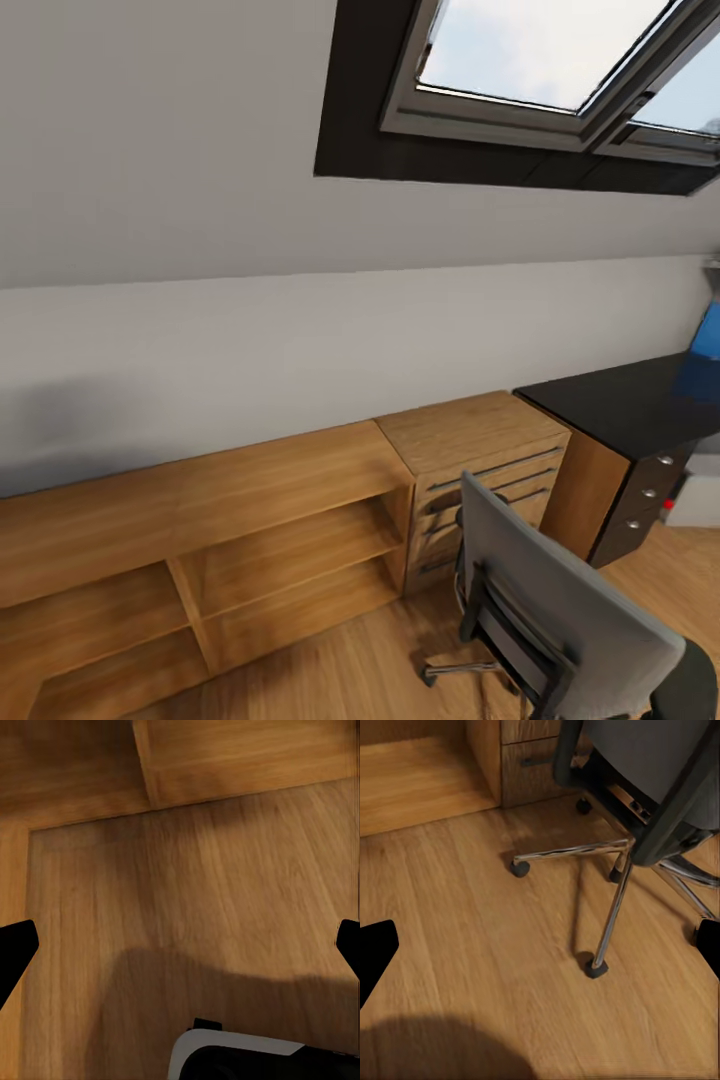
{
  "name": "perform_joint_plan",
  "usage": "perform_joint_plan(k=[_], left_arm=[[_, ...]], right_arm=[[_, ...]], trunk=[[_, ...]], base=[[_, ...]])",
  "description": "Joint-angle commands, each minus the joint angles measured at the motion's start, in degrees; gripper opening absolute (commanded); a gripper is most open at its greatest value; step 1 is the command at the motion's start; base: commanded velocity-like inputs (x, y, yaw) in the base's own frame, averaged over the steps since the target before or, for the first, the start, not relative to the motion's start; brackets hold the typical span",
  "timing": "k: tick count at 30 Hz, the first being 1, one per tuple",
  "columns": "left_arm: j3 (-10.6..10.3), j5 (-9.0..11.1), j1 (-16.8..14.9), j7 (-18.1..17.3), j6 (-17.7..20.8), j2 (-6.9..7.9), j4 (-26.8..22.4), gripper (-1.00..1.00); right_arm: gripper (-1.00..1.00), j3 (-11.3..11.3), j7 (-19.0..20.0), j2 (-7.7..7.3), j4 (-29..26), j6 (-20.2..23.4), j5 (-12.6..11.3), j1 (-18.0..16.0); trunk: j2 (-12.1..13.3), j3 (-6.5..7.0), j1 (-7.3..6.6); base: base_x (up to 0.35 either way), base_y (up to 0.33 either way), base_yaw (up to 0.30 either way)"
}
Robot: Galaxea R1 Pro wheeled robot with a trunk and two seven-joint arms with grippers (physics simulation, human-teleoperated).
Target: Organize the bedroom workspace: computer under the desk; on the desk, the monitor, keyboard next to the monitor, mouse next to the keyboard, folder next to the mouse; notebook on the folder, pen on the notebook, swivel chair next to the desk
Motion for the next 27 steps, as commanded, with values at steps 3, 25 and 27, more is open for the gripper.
perform_joint_plan(k=[3,25,27], left_arm=[[-0.5,0.3,0.0,0.2,-0.1,0.02,-0.1,1.00],[-0.5,0.3,0.0,-0.3,-0.1,0.05,-0.1,1.00],[-0.5,0.3,0.0,-0.3,-0.1,0.05,-0.1,1.00]], right_arm=[[1.00,0.5,-0.5,0.05,0.1,-0.1,0.1,0.0],[1.00,0.5,-0.5,0.05,0.1,0.0,0.1,0.0],[1.00,0.5,-0.5,0.07,0.1,0.0,0.1,0.0]], trunk=[[-0.1,-0.08,0.02],[-0.1,-0.28,0.02],[-0.1,-0.33,0.02]], base=[[0.002,0.001,-0.273],[0.057,0.168,-0.273],[0.109,0.114,-0.273]])
